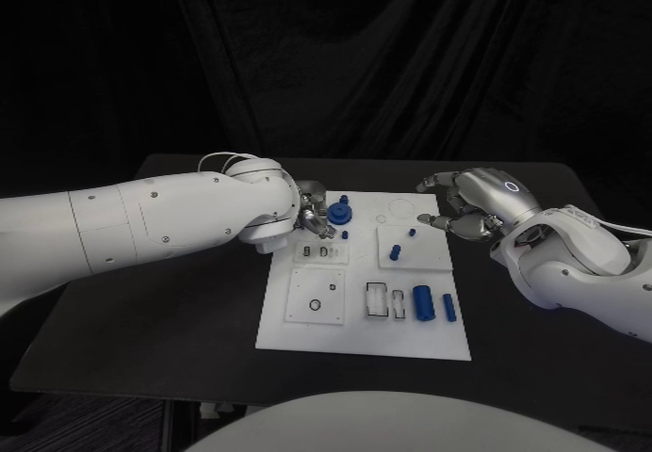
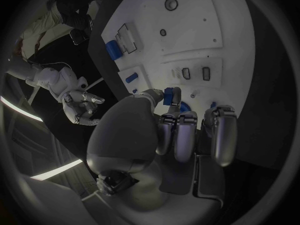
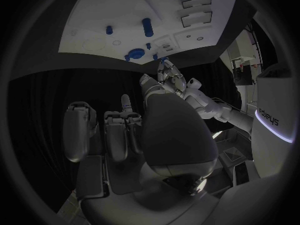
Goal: Assemble the parts on the task board
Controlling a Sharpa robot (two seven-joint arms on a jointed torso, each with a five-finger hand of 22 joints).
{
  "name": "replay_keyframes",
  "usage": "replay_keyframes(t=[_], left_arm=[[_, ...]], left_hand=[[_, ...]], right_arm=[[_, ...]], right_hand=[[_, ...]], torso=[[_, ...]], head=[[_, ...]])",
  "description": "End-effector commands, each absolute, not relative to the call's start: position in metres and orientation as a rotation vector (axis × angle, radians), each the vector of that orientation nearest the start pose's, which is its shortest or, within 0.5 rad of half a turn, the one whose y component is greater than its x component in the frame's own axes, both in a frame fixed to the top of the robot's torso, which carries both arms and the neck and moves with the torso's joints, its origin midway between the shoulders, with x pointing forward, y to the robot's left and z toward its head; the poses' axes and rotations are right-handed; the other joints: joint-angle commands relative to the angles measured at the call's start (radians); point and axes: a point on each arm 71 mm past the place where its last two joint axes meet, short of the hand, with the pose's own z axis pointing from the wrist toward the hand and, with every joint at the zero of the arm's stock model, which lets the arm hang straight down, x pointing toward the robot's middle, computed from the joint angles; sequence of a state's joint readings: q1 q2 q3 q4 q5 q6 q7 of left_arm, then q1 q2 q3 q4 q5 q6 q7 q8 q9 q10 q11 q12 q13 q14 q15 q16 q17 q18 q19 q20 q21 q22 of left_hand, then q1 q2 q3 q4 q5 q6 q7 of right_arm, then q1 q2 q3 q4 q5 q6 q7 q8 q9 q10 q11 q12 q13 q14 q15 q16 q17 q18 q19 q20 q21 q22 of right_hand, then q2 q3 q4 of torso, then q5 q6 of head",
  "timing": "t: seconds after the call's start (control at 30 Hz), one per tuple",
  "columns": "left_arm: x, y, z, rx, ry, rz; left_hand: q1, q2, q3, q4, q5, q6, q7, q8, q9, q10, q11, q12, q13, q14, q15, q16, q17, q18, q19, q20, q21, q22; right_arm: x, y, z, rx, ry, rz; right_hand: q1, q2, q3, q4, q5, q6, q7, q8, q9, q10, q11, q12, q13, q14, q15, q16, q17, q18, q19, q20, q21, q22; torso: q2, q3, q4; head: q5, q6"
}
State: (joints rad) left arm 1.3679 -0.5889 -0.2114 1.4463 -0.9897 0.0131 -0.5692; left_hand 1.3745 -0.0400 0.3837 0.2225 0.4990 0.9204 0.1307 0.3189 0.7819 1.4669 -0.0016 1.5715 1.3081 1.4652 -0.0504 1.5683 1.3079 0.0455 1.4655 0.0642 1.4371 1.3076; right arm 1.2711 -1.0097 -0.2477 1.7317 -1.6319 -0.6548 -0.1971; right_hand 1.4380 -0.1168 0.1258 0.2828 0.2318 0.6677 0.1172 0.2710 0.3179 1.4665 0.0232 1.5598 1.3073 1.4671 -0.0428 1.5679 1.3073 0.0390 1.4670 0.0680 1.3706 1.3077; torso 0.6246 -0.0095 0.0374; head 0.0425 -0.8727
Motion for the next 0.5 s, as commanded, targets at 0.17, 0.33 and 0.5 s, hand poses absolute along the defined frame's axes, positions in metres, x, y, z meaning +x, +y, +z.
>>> replay_keyframes(t=[0.17, 0.33, 0.5], left_arm=[[0.496, 0.115, -0.202, -0.071, 2.179, -0.367], [0.494, 0.117, -0.207, -0.060, 2.160, -0.345], [0.492, 0.121, -0.212, -0.062, 2.158, -0.332]], left_hand=[[-0.033, 0.001, 0.099, -0.094, -0.004, 0.083, -0.070, -0.005, 0.005, 0.104, -0.012, -0.001, 0.263, 0.106, -0.011, 0.003, 0.263, -0.011, 0.025, -0.013, 0.007, 0.216], [-0.071, 0.000, 0.126, -0.123, -0.006, 0.101, -0.075, -0.014, 0.007, 0.104, -0.018, -0.001, 0.263, 0.106, -0.017, 0.003, 0.263, -0.013, 0.035, -0.019, 0.016, 0.219], [-0.102, -0.004, 0.153, -0.152, -0.005, 0.116, -0.079, -0.025, 0.010, 0.104, -0.023, -0.001, 0.263, 0.106, -0.023, 0.003, 0.263, -0.015, 0.042, -0.025, 0.021, 0.221]], right_arm=[[0.427, -0.230, -0.187, -0.181, 1.444, 0.548], [0.427, -0.231, -0.187, -0.177, 1.443, 0.545], [0.426, -0.235, -0.187, -0.167, 1.440, 0.537]], right_hand=[[-0.013, 0.005, -0.002, 0.006, 0.007, 0.008, -0.001, 0.008, -0.003, 0.083, -0.005, -0.009, 0.239, 0.104, -0.002, 0.003, 0.263, 0.011, -0.001, -0.001, -0.008, 0.196], [-0.008, 0.015, 0.006, 0.001, 0.055, 0.009, -0.002, 0.016, -0.015, 0.078, -0.007, -0.015, 0.232, 0.104, -0.004, 0.003, 0.263, 0.012, -0.001, -0.004, -0.012, 0.195], [-0.007, 0.015, 0.007, 0.001, 0.058, 0.009, -0.003, 0.016, -0.016, 0.076, -0.008, -0.016, 0.231, 0.104, -0.004, 0.003, 0.263, 0.012, -0.001, -0.004, -0.013, 0.195]], torso=[[-0.001, -0.0011, 0.0067], [0.000, 0.0008, 0.0058], [-0.002, 0.0007, 0.0081]], head=[[-0.005, 0.000], [0.006, 0.000], [0.006, 0.000]])
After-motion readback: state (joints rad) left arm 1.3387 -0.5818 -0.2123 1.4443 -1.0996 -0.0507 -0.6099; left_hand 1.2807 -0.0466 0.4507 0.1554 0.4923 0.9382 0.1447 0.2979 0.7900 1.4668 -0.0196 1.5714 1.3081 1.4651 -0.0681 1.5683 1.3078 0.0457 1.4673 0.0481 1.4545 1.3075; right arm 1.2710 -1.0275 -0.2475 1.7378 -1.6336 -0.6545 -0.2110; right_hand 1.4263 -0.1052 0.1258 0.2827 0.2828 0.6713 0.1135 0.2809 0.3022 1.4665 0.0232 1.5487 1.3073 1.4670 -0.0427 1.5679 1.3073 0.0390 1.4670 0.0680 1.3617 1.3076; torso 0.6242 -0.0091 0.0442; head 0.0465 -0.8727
